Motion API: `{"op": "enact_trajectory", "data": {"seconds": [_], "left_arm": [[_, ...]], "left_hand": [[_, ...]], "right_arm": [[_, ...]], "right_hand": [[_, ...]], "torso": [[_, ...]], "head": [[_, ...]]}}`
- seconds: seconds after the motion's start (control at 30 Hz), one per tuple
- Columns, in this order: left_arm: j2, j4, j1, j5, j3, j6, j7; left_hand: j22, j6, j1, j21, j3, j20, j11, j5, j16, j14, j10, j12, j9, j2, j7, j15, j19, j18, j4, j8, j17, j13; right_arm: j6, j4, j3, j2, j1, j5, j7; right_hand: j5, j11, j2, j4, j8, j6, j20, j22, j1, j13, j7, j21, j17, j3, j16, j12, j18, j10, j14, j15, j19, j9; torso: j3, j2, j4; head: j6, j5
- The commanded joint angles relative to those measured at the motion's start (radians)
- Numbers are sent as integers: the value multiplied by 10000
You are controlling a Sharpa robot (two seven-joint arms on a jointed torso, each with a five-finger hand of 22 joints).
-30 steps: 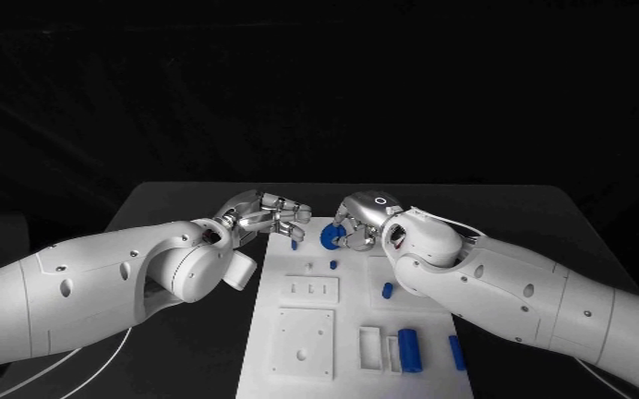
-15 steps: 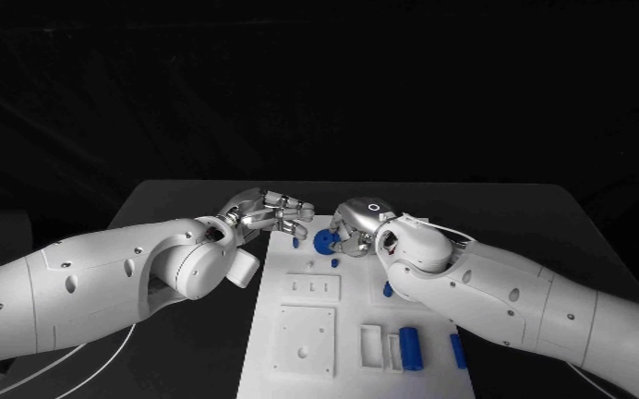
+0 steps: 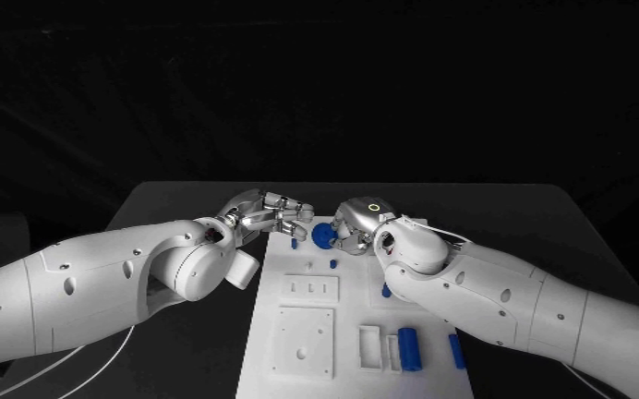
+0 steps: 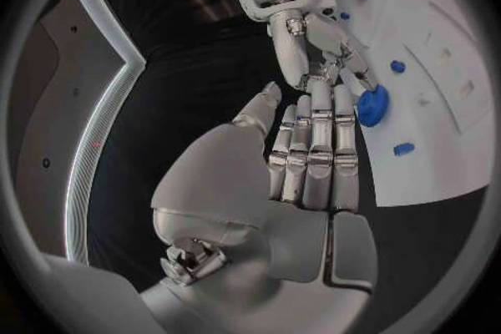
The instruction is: Assemble the parts on the task board
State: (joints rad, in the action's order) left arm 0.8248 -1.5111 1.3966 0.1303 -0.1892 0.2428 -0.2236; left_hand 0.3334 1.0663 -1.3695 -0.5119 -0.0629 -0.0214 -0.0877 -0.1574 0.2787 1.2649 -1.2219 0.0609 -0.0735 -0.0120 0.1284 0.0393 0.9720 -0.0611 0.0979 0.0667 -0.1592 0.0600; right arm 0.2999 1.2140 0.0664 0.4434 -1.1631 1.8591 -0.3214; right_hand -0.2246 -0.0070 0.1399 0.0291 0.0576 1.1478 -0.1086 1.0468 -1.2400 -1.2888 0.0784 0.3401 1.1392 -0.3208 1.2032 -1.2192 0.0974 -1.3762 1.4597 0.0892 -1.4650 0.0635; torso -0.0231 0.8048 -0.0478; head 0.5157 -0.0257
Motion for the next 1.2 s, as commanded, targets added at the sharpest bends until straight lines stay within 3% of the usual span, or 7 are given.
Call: {"op": "enact_trajectory", "data": {"seconds": [0.03, 0.73, 1.03, 1.2], "left_arm": [[-19, -23, 17, 20, 10, -73, -70], [12, -13, 17, 20, 10, -81, -60], [11, -9, 17, 20, 10, -84, -57], [12, 16, 17, 20, 10, -85, -68]], "left_hand": [[-11, -67, 11, 70, 51, -14, -12, 32, -68, 76, 61, -22, 16, 35, 5, 24, 86, 34, 10, 9, -7, 0], [-29, -85, 17, 85, 62, -16, -15, 33, -72, 78, 64, -22, 14, 32, 9, 26, 98, 35, -2, 11, -5, 0], [-29, -85, 17, 85, 62, -16, -15, 33, -72, 78, 64, -22, 14, 32, 9, 26, 98, 35, -2, 11, -5, 0], [-38, -96, 9, 91, 67, -17, -21, 36, -79, 72, 85, -23, 15, 36, 13, 29, 102, 34, 1, 9, -2, -1]], "right_arm": [[201, -22, -22, 5, 38, 256, -525], [128, 400, -25, 267, 122, 53, -372], [421, 436, -26, 286, 133, -22, -354], [842, 530, -24, 449, 134, -313, -183]], "right_hand": [[64, 10, 107, -10, 44, -59, 46, 19, -12, 23, 18, -51, -10, -66, -51, 48, 116, 91, -7, -26, -311, -1], [127, 10, 185, -171, 42, -58, 47, 59, -3, 41, 16, -118, -10, 46, -66, 40, 109, 99, -7, -27, -330, -1], [286, 32, 233, -278, 44, -174, 56, 60, -11, 95, 46, -171, -60, 109, -129, 94, 108, 131, -21, -39, -325, -3], [366, 95, 345, -375, 43, -654, 93, 39, -33, 166, 144, -240, -135, 195, -214, 160, 130, 182, -28, -78, -324, -13]], "torso": [[0, -5, 5], [-8, -5, 13], [-3, -2, 8], [3, -12, 21]], "head": [[-5, 14], [37, 44], [22, 50], [-3, 47]]}}
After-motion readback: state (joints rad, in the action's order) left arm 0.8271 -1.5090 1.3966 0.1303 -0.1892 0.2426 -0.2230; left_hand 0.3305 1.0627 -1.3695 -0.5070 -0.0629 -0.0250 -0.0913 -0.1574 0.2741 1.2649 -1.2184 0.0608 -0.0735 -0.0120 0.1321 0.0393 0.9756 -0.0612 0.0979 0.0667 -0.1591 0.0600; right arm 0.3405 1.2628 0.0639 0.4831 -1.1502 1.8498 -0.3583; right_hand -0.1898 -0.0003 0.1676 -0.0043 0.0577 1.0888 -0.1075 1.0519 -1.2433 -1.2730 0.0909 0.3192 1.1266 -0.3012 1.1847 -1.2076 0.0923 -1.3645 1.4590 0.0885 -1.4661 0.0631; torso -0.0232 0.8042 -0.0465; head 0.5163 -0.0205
